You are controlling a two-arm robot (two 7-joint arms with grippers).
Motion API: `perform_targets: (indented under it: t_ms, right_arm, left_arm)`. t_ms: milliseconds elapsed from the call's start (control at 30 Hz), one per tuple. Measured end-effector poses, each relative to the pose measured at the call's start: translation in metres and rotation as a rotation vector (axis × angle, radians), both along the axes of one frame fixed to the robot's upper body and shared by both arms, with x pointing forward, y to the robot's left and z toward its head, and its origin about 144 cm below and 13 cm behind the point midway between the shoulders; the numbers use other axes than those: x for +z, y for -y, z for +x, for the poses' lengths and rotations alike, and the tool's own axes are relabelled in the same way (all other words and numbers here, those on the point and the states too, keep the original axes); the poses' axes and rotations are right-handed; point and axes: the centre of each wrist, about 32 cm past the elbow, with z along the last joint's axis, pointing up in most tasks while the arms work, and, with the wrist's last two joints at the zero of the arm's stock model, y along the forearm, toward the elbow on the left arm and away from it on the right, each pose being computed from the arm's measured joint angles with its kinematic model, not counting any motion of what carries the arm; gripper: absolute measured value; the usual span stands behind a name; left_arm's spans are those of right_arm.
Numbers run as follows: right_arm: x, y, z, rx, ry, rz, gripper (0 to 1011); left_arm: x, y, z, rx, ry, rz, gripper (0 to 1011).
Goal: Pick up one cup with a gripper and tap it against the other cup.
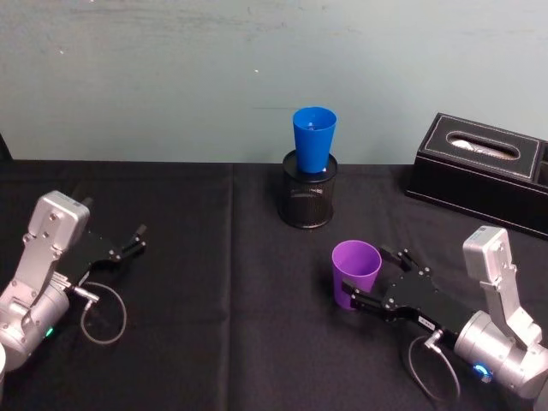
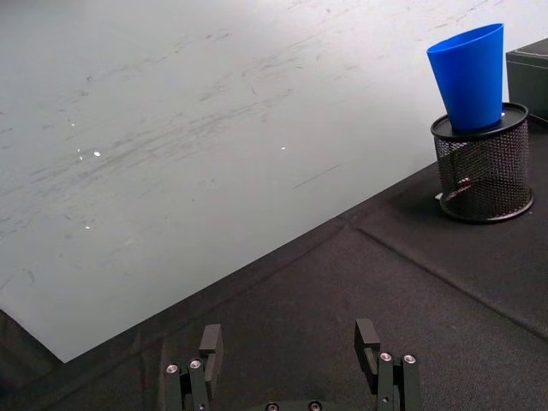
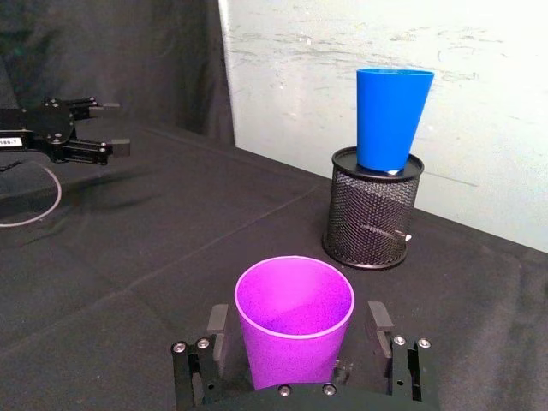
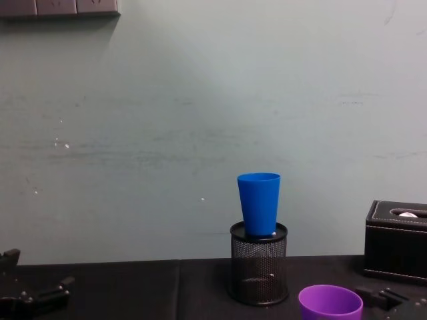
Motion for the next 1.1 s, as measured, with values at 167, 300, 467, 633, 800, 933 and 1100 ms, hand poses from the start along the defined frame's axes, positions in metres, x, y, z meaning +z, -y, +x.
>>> perform_targets:
  t_ms: [167,300,467,633,800,933,1100]
  right_arm:
    - [-0.001,-0.002,0.004,0.004,-0.002,-0.001,1003]
    - [-0.002,-0.004,0.008,0.009,0.0,-0.005,1003]
    - [-0.004,-0.007,0.014,0.018,0.002,-0.007,1003]
    - [-0.005,-0.01,0.017,0.03,0.0,-0.006,1003]
    - [-0.008,-0.012,0.019,0.031,-0.006,-0.005,1003]
    - [-0.009,-0.012,0.02,0.028,-0.008,-0.004,1003]
    - [-0.009,-0.012,0.02,0.027,-0.008,-0.005,1003]
  left_arm:
    - [0.0,0.0,0.0,0.0,0.0,0.0,1011]
    - [0.0,0.0,0.0,0.0,0.0,0.0,1011]
    - [0.0,0.0,0.0,0.0,0.0,0.0,1011]
    - [0.0,0.0,0.0,0.0,0.0,0.0,1012]
    - [0.0,0.0,0.0,0.0,0.0,0.0,1012]
    - [0.0,0.0,0.0,0.0,0.0,0.0,1011]
    - [0.0,0.0,0.0,0.0,0.0,0.0,1011]
